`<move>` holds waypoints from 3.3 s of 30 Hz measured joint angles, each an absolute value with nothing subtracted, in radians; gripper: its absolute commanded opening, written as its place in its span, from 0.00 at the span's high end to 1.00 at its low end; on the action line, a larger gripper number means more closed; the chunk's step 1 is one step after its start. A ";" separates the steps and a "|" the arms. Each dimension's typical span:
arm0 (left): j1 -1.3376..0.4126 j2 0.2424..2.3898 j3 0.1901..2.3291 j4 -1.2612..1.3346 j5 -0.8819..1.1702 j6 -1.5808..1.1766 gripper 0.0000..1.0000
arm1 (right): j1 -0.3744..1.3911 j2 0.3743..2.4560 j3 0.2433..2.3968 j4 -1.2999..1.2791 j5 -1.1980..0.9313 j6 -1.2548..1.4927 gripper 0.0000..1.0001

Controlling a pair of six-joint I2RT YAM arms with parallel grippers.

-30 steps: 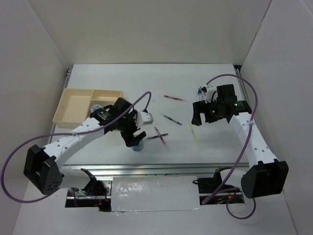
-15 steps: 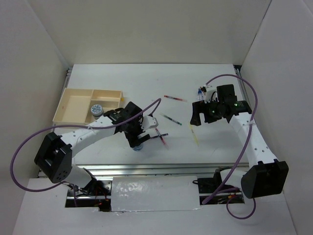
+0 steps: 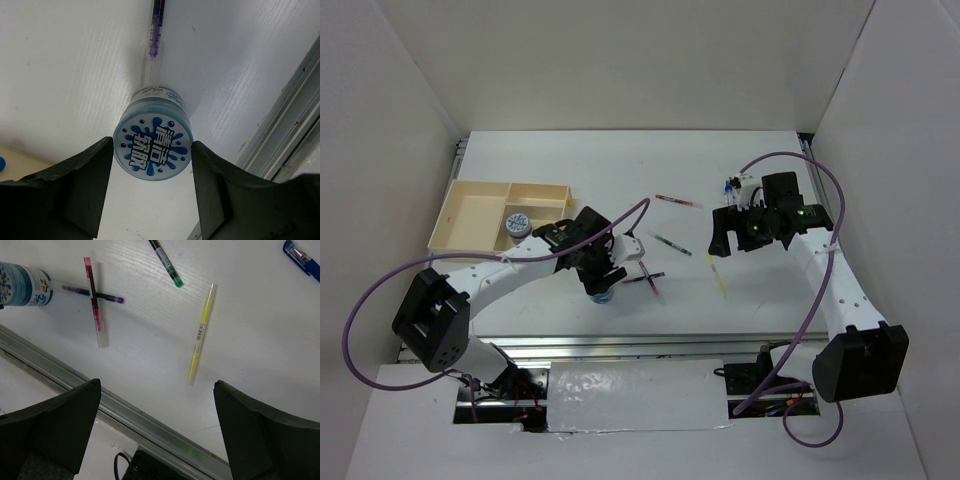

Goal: Sort the stationery into containers
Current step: Pick up the stationery from the center of the board, then place the stationery in the storage box.

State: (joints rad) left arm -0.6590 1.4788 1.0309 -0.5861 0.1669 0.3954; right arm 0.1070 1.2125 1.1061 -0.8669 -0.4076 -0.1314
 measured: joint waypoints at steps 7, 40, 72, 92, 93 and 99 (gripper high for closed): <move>-0.654 1.478 1.029 -0.583 0.173 0.395 0.75 | 0.112 1.221 1.106 -0.867 -0.407 -0.131 0.00; -0.548 1.448 1.115 -0.694 0.256 0.407 0.01 | 0.142 1.251 1.106 -0.868 -0.403 -0.131 0.00; -0.501 1.538 1.231 -0.792 0.272 0.394 0.90 | 0.162 1.280 1.113 -0.870 -0.392 -0.136 0.00; -0.021 1.571 1.443 -0.939 0.366 0.544 0.89 | 0.178 1.285 1.113 -0.870 -0.389 -0.139 0.00; -0.013 1.585 1.442 -0.934 0.369 0.547 0.88 | 0.178 1.285 1.113 -0.870 -0.389 -0.139 0.00; 0.010 1.639 1.430 -0.905 0.377 0.551 0.85 | 0.182 1.287 1.113 -0.870 -0.382 -0.139 0.00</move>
